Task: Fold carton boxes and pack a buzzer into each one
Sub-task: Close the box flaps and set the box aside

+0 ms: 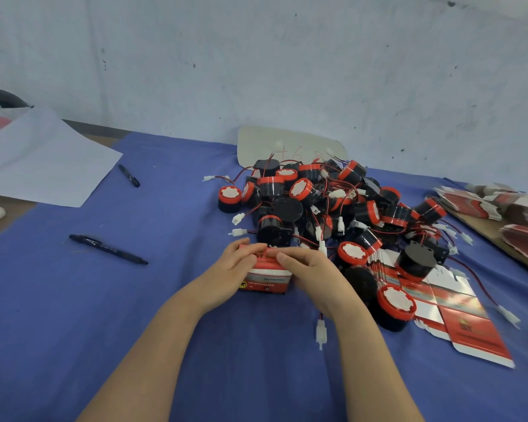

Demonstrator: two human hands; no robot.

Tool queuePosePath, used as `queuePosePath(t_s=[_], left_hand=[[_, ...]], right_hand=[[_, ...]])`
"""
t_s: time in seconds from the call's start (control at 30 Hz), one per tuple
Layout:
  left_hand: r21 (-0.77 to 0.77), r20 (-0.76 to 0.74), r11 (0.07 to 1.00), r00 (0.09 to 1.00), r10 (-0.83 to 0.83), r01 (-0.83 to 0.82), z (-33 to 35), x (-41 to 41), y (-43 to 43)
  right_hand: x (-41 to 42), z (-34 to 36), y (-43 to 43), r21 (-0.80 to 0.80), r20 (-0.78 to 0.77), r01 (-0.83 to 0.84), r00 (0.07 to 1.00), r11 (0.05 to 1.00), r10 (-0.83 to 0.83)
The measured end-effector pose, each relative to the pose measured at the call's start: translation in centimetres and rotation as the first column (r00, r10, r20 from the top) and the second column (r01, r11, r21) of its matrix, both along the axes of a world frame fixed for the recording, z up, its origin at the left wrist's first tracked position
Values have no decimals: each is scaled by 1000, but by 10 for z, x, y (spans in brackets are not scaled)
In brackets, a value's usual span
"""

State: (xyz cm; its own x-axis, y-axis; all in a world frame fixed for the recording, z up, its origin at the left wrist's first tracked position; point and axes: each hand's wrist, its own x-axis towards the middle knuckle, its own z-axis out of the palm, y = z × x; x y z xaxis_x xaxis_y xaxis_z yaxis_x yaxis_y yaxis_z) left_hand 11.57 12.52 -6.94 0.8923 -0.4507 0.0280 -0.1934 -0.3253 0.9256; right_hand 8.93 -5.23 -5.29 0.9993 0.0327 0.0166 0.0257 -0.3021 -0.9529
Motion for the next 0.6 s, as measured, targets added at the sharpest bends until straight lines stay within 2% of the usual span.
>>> queuePosePath(t_s=[0.13,0.27,0.37,0.5,0.57,0.6], left_hand=[[72,-21,997,1000,-7,9,0,1,4],[84,-96,996,994,46,-38,2,1,2],[78,-114,990,986,125,-117,3,-5,-6],[-22,-70,918,916,394,-397,-1,-19,-28],[-155,-112,857,870,480,-492,2,-29,-38],[-258,-162,833,872,462,-489,7,-32,-43]], right_hand=[[0,-3,6,78,-92,64,994,995,-57],[-5,-10,11,-36,-81,95,992,995,-97],[-4,-14,16,-55,-63,134,989,989,-137],[-8,-13,26,-76,-32,174,984,982,-177],[-17,-11,31,20,-13,203,979,979,-202],[-22,-8,32,113,10,209,977,971,-211]])
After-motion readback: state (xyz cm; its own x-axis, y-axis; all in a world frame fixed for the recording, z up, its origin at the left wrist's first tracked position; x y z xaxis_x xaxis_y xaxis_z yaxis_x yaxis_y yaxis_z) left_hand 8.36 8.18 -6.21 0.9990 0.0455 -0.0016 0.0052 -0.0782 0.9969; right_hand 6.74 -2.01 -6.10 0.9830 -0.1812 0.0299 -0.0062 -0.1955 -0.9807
